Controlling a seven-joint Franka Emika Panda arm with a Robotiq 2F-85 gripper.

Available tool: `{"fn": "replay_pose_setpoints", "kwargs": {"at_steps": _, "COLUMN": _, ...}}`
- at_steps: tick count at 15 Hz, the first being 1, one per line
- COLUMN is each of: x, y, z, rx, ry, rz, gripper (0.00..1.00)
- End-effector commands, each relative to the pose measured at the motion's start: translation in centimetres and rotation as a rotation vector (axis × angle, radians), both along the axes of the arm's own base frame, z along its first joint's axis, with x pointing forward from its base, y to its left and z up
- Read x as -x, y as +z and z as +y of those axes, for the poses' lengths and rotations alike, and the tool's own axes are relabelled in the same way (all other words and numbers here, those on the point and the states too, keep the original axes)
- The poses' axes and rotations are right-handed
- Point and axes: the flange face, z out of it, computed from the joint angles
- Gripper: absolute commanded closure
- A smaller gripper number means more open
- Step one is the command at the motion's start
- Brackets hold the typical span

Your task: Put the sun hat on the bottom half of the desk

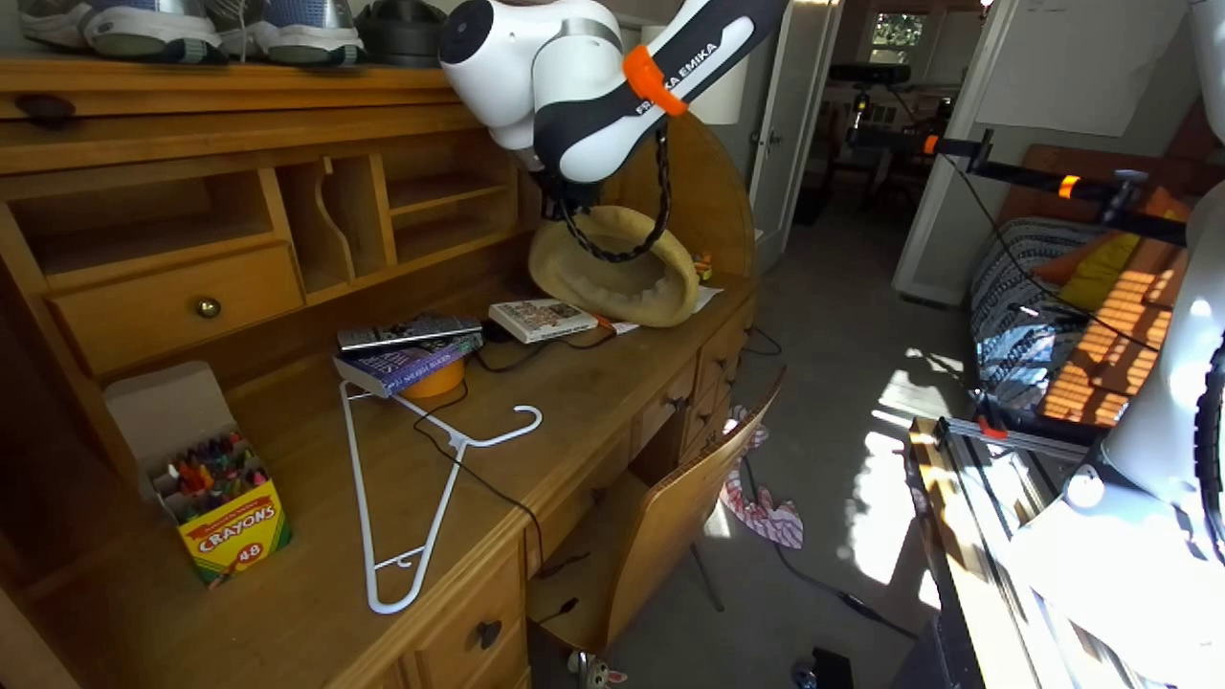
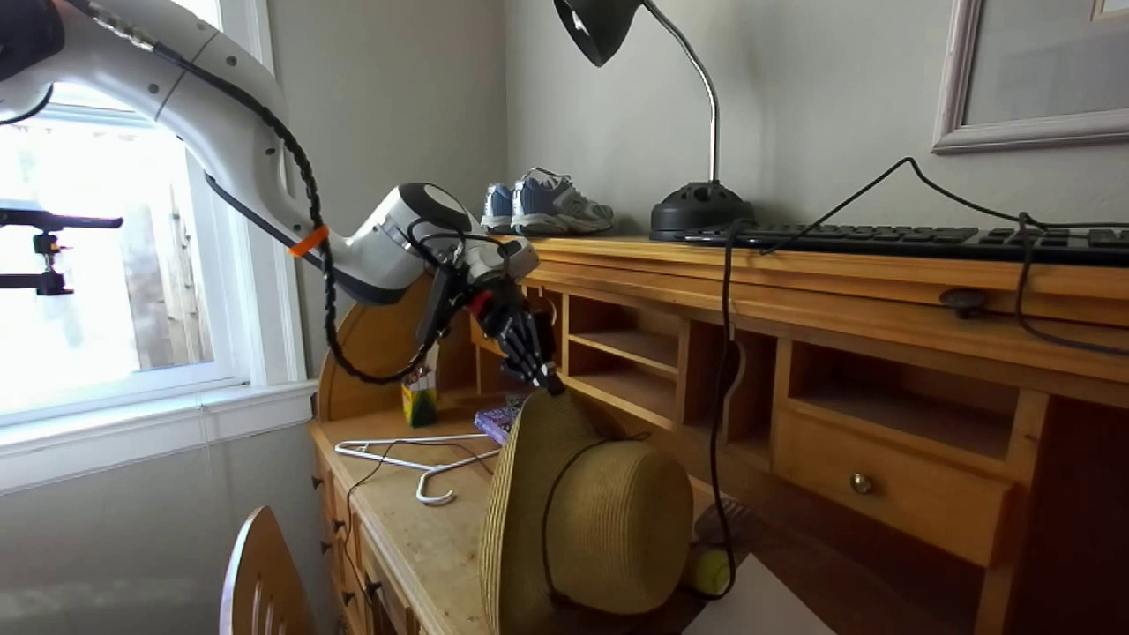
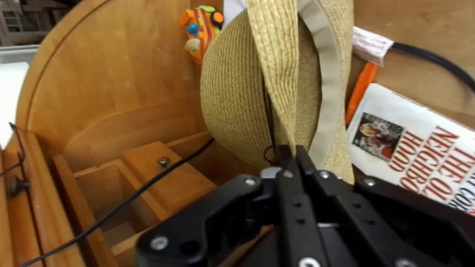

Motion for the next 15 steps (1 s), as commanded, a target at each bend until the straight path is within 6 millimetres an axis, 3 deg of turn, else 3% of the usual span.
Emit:
{"fn": "replay_pose_setpoints", "kwargs": {"at_steps": 1, "x": 1.4, "y": -0.4, "z": 2.1, "rx": -0.132, "ry": 0.074, "rz": 0.016, "gripper": 0.99}}
{"fn": "replay_pose_setpoints", "kwargs": {"at_steps": 6, "x": 1.8, "y": -0.6, "z": 5.3, "rx": -0.216, "ry": 0.149, "rz": 0.035, "gripper": 0.99}}
{"fn": "replay_pose_setpoints", "kwargs": {"at_steps": 7, "x": 1.8, "y": -0.9, "z": 5.7, "rx": -0.221, "ry": 0.167, "rz": 0.048, "gripper": 0.8}}
{"fn": "replay_pose_setpoints", "kwargs": {"at_steps": 8, "x": 1.8, "y": -1.0, "z": 6.1, "rx": -0.223, "ry": 0.182, "rz": 0.061, "gripper": 0.69}}
{"fn": "replay_pose_setpoints", "kwargs": {"at_steps": 11, "x": 2.1, "y": -0.8, "z": 6.7, "rx": -0.197, "ry": 0.209, "rz": 0.079, "gripper": 0.49}}
{"fn": "replay_pose_setpoints", "kwargs": {"at_steps": 15, "x": 2.9, "y": 2.1, "z": 6.4, "rx": -0.177, "ry": 0.226, "rz": 0.069, "gripper": 0.18}}
